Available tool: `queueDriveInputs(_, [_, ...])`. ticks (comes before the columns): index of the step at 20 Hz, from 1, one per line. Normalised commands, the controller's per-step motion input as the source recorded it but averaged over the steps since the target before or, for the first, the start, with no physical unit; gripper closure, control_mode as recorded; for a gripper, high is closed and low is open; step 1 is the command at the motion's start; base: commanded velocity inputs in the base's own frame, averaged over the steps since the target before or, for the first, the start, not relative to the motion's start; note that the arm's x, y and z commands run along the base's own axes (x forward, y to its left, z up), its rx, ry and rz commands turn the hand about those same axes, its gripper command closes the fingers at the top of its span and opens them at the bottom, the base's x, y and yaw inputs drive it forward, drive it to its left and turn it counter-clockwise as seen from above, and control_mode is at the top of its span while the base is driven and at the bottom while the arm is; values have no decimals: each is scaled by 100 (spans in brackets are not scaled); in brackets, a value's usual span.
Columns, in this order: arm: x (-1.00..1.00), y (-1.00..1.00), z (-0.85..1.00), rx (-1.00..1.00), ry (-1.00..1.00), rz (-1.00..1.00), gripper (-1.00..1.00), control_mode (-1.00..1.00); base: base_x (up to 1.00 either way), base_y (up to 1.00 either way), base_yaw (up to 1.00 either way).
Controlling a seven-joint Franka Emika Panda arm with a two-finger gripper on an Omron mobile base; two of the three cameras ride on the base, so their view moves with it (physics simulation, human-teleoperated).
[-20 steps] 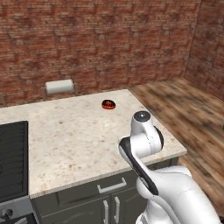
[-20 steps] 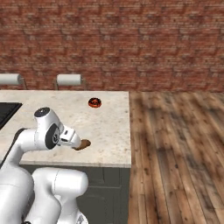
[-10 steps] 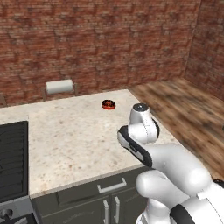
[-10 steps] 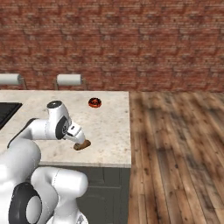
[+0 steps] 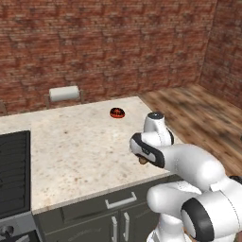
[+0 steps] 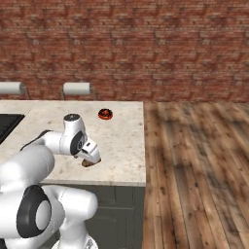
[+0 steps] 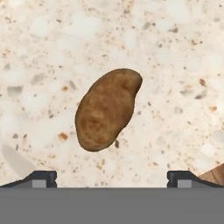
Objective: Place the potato and broccoli inside the fridge drawer. Close the drawer after placing the vegetables.
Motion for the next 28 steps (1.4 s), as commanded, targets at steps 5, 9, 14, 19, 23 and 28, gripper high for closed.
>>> queueDriveInputs(5, [26, 0, -22, 3, 0, -1, -100, -100, 0, 0, 0])
queueDriveInputs(9, [31, 0, -23, 3, 0, -2, -100, -100, 0, 0, 0])
queueDriveInputs(14, [35, 0, -22, 3, 0, -3, -100, -100, 0, 0, 0])
queueDriveInputs(19, [36, 0, -30, 0, 0, -5, -100, -100, 0, 0, 0])
queueDriveInputs(23, [3, 0, -45, 1, 0, -3, -100, -100, 0, 0, 0])
queueDriveInputs(28, [0, 1, -58, 0, 0, -3, 100, -100, 0, 0, 0])
